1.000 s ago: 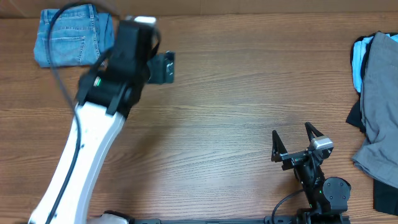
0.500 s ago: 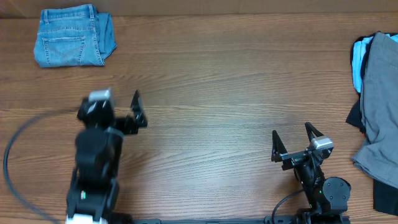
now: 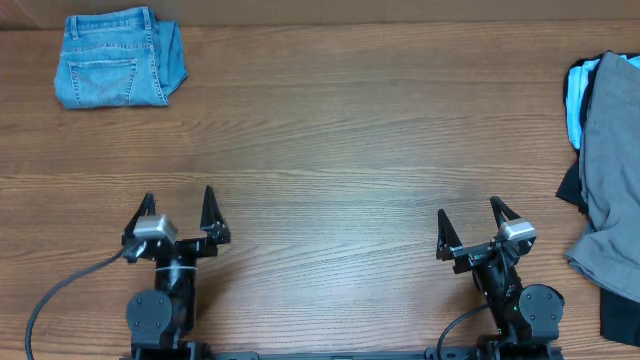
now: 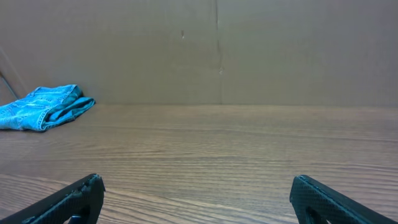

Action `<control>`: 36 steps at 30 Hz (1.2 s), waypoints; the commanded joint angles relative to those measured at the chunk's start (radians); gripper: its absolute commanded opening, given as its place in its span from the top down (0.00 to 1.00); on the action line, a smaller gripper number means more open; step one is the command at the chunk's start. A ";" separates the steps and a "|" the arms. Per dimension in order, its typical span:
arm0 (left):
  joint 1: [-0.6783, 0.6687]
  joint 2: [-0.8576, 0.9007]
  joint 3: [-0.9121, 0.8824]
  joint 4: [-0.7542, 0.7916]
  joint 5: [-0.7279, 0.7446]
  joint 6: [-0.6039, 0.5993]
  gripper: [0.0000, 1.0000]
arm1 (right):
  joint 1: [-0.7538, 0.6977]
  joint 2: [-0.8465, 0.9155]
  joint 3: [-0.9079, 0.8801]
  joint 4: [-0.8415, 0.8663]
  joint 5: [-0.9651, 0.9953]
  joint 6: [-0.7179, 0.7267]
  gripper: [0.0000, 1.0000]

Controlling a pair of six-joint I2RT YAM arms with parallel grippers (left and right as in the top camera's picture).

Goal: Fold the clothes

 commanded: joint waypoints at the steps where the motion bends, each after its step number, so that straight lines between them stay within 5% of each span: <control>1: 0.047 -0.100 -0.059 0.010 0.033 -0.013 0.00 | 0.000 -0.012 -0.010 0.006 0.007 -0.007 0.00; 19: 0.102 -0.219 -0.097 -0.283 0.157 0.093 0.00 | 0.000 -0.012 -0.010 0.006 0.007 -0.007 0.00; 36: 0.102 -0.217 -0.097 -0.278 0.160 0.130 0.00 | 0.000 -0.012 -0.010 0.006 0.007 -0.007 0.00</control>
